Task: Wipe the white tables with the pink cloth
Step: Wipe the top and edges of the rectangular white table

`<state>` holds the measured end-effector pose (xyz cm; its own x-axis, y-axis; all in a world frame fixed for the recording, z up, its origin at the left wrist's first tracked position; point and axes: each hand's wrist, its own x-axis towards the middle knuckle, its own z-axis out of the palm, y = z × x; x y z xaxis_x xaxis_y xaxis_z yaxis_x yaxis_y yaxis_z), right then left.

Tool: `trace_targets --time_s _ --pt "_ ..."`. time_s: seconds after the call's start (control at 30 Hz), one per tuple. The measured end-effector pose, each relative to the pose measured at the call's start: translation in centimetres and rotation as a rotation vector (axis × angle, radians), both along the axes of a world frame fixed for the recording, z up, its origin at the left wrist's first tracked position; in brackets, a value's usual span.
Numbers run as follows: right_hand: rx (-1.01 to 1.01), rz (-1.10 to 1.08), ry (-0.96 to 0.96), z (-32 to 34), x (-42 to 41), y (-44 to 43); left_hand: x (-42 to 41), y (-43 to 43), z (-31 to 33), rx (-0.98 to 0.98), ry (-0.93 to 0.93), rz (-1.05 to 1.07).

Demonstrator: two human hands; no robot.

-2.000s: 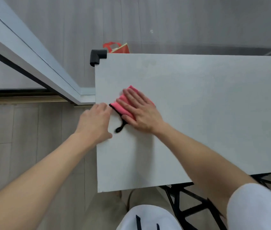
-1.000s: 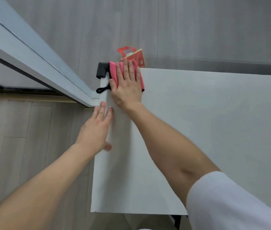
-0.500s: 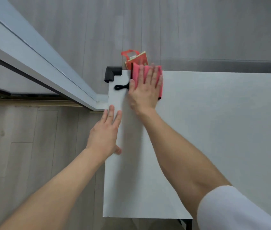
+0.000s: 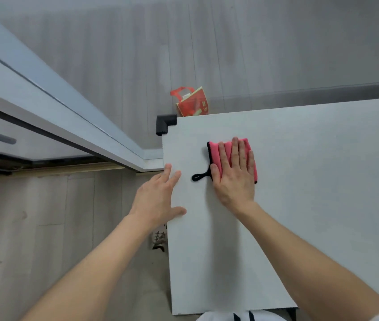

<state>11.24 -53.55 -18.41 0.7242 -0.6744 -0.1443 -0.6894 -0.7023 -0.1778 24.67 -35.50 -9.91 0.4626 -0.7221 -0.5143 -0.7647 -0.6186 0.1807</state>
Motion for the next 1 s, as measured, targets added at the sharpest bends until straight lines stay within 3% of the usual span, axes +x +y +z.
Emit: trace_targets --time_s 0.13,0.2,0.4,0.53,0.63,0.77,1.0 --pt "0.014 -0.028 -0.055 -0.4 10.5 -1.2 7.3 -2.1 0.8 -0.318 -0.197 0.04" --pt "-0.001 -0.09 -0.092 -0.7 13.1 -0.9 11.2 -4.1 0.4 -0.382 -0.22 0.055" --pt "-0.083 -0.113 -0.19 -1.0 5.5 6.1 16.6 -7.8 -2.3 -0.275 -0.054 -0.311" --pt "-0.058 -0.23 -0.111 -0.6 3.0 10.7 19.1 -8.9 -3.0 -0.277 -0.013 -0.386" --pt "-0.085 -0.337 -0.129 -0.8 9.4 7.3 19.8 -9.5 -3.4 -0.279 -0.022 -0.434" --pt "-0.072 -0.32 -0.174 -1.2 17.2 2.5 19.9 -9.1 -3.9 -0.32 -0.056 -0.46" --pt "-0.084 -0.213 -0.151 -0.4 7.1 11.9 19.9 -9.1 -3.6 -0.325 -0.062 -0.494"
